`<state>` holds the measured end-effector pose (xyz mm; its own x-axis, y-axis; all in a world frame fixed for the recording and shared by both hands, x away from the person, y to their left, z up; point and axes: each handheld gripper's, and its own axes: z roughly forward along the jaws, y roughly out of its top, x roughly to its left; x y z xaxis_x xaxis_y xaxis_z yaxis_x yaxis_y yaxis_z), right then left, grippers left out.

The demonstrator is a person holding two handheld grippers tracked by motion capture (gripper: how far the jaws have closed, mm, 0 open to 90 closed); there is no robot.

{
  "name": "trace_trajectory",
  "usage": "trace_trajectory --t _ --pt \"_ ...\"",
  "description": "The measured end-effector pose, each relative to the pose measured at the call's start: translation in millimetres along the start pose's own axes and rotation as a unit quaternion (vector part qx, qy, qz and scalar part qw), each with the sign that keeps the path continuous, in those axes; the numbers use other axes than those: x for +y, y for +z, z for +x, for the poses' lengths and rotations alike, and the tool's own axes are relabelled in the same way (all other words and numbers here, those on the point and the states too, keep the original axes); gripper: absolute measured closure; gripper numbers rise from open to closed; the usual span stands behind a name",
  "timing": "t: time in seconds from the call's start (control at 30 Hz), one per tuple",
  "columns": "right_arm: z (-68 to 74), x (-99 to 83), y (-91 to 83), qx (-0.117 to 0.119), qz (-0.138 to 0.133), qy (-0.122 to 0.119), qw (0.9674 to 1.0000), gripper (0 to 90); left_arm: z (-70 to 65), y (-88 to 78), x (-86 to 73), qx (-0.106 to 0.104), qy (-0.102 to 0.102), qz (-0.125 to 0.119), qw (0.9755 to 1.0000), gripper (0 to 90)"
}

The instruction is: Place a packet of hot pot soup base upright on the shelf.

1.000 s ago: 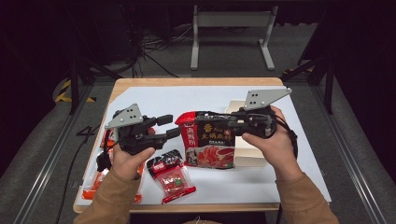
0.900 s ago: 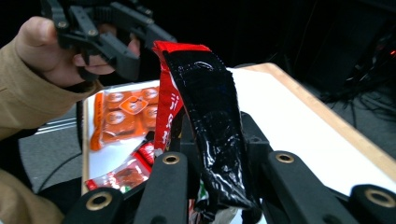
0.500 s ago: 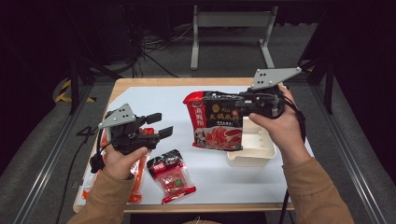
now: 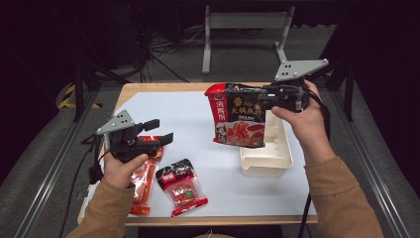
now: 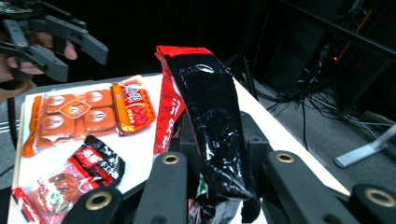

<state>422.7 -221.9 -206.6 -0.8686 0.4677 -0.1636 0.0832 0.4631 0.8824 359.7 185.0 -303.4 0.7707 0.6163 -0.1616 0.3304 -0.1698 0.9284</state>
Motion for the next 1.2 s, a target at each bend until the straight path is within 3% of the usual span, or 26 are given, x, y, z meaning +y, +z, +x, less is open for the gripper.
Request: trace_trajectory --t 0.23,0.4,0.8,1.2 --pt "-16.4 -3.1 -1.9 -0.009 -0.007 -0.009 0.9999 75.9 3.7 -2.5 -2.0 0.004 -0.006 0.004 1.0 29.6" --pt "-26.2 -6.0 -2.8 -0.025 0.005 -0.021 0.9994 75.9 6.7 -4.3 -4.0 0.007 -0.01 0.006 0.9999 29.3" --pt "-54.8 -21.2 -5.6 -0.041 -0.002 -0.013 0.9991 75.8 12.8 -5.4 -8.5 0.011 -0.02 0.013 0.9997 28.8" --pt "-70.7 -31.9 -6.9 -0.055 -0.007 -0.034 0.9979 75.8 17.4 -8.4 -11.5 0.015 -0.023 0.017 0.9995 28.1"
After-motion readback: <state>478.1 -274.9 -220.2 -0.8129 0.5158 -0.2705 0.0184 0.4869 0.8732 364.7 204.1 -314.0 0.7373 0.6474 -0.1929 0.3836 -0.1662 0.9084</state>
